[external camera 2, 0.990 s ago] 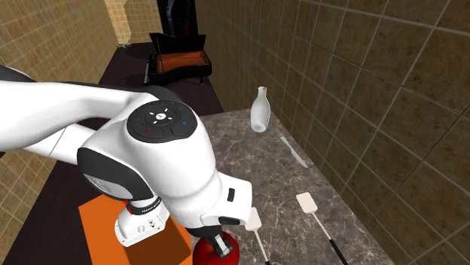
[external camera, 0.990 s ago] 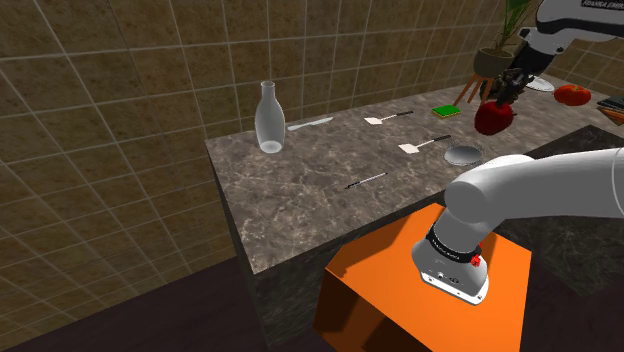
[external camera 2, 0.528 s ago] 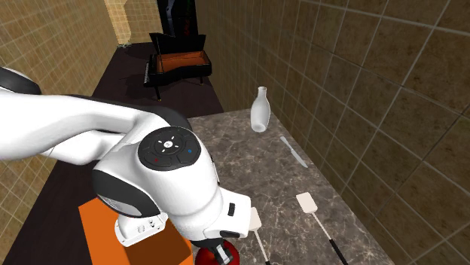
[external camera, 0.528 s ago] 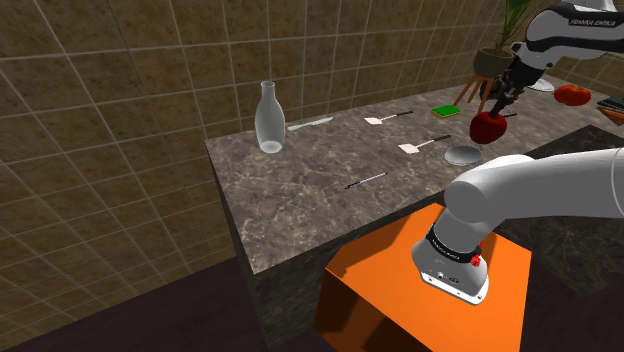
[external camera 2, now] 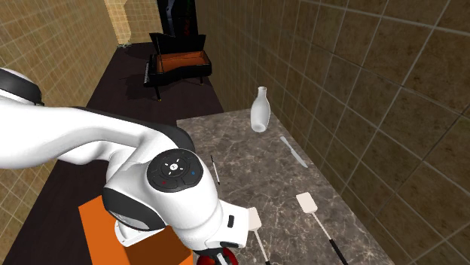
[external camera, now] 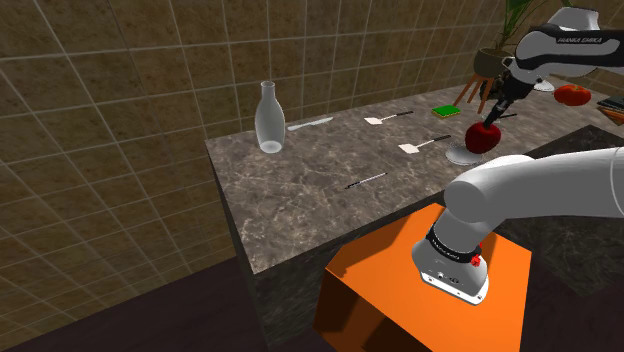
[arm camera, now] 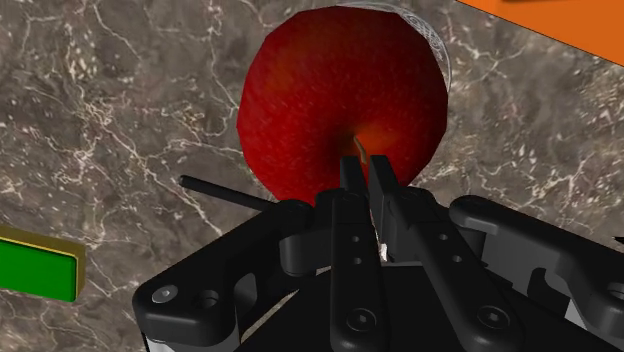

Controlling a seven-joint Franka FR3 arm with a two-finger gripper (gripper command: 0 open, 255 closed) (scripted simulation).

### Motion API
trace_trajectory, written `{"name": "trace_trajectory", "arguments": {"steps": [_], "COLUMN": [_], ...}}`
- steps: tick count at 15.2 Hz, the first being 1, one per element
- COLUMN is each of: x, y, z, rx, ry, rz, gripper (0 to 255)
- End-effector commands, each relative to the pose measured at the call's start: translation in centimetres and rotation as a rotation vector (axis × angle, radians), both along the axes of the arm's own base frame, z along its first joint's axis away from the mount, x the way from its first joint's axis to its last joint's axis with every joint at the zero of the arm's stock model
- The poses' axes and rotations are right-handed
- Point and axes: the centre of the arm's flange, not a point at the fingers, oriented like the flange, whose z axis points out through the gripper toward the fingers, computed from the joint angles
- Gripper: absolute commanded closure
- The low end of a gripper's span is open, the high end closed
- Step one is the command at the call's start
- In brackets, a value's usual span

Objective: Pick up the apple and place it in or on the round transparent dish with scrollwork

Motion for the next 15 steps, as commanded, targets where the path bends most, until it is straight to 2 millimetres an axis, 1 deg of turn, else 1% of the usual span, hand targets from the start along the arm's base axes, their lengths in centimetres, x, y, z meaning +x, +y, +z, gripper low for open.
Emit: {"name": "trace_trajectory", "arguments": {"steps": [1, 8, 9, 14, 15], "x": [0.0, 0.0, 0.0, 0.0, -0.1], "y": [-0.1, -0.1, -0.1, -0.1, -0.1], "z": [-0.7, -0.7, -0.7, -0.7, 0.6], "rx": [-0.001, -0.001, -0.001, -0.001, -0.001], "ry": [0.0, 0.0, 0.0, 0.0, 0.0], "rz": [0.0, 0.0, 0.0, 0.0, 0.0], "gripper": [255, 255, 0, 0, 0]}}
